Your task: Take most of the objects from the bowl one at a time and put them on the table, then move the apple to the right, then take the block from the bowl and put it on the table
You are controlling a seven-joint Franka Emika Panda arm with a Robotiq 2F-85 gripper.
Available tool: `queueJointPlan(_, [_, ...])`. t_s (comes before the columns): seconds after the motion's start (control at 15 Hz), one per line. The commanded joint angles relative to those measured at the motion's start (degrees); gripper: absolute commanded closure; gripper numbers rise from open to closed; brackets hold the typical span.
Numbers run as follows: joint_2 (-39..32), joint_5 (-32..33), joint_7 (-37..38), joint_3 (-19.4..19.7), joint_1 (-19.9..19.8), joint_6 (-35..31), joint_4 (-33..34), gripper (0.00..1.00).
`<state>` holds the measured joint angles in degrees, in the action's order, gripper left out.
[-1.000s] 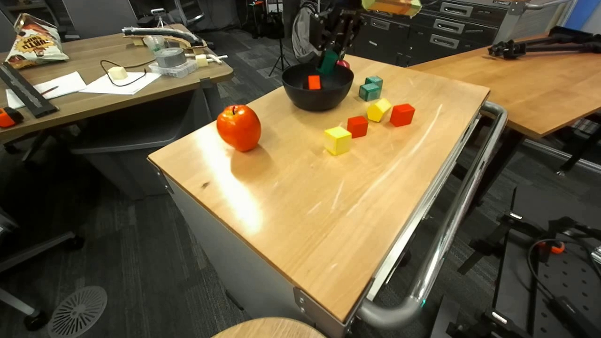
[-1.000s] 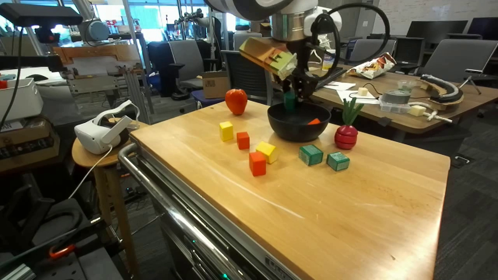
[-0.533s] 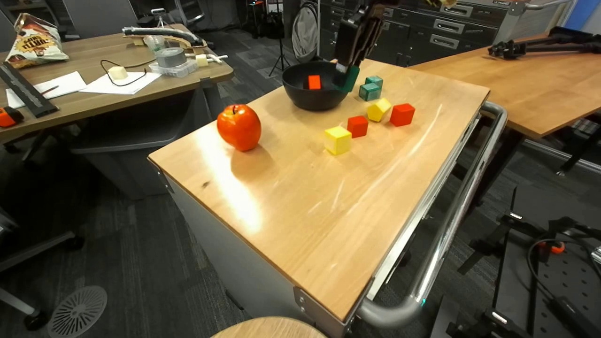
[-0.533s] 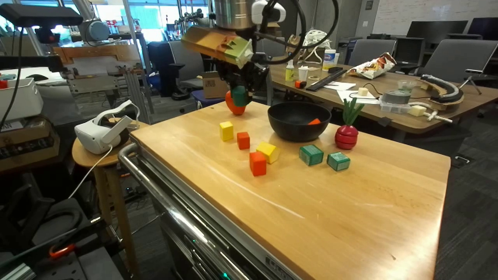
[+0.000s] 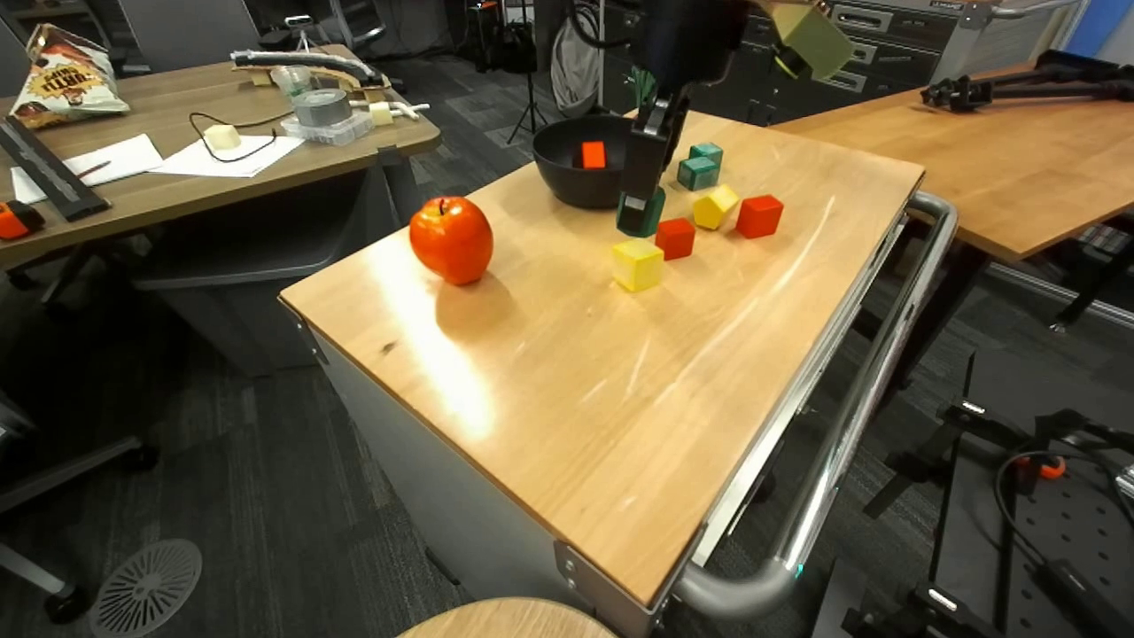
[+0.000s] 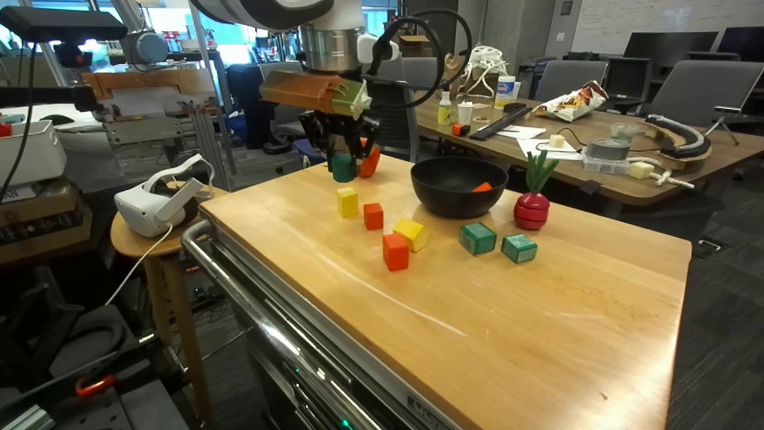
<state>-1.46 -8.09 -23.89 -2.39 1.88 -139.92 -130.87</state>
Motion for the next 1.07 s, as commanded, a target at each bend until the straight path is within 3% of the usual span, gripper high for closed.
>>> queueJointPlan(0.0, [-4.15,3.75,1.17,-0.57,0.53,1.16,6.54,0.81])
queueJointPlan(0.27, [-8.93,4.39,2.36,-1.26,0.55,2.85,14.24,0.81])
queueJointPlan(0.67, [-18.85,8.99,10.02,0.01,0.47,6.38,23.61,0.81])
queueJointPlan(0.93, [-21.92,6.65,10.67,-0.69,-0.91,8.53,26.98,0.81])
queueJointPlan(1.0, [-21.94,5.7,10.45,-0.88,-1.55,8.83,27.3,0.76])
